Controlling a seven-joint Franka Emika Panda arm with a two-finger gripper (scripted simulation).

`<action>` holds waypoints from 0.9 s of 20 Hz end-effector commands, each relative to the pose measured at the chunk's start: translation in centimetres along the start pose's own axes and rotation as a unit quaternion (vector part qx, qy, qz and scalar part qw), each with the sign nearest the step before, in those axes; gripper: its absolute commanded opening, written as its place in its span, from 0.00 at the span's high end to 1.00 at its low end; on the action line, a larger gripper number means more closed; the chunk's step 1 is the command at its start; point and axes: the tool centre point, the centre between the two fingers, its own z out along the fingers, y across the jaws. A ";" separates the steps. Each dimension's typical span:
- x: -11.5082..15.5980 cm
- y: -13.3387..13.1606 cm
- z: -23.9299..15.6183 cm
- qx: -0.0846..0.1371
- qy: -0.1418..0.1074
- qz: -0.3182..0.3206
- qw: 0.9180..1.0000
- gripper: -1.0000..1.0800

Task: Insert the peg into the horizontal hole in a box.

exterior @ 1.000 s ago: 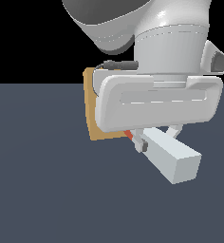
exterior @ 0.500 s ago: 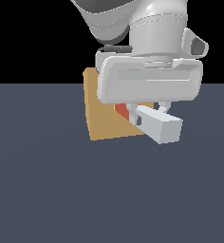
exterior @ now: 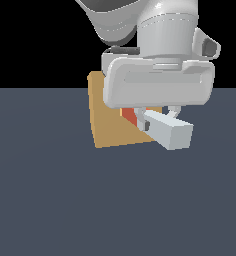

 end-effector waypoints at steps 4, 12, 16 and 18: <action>0.1 0.0 0.0 0.000 0.000 0.000 1.000 1.00; 3.8 -0.1 -0.1 -0.001 0.000 0.000 1.000 1.00; 7.4 -0.1 -0.1 -0.001 0.000 0.000 1.000 1.00; 9.2 -0.1 -0.1 -0.001 0.000 0.000 1.000 1.00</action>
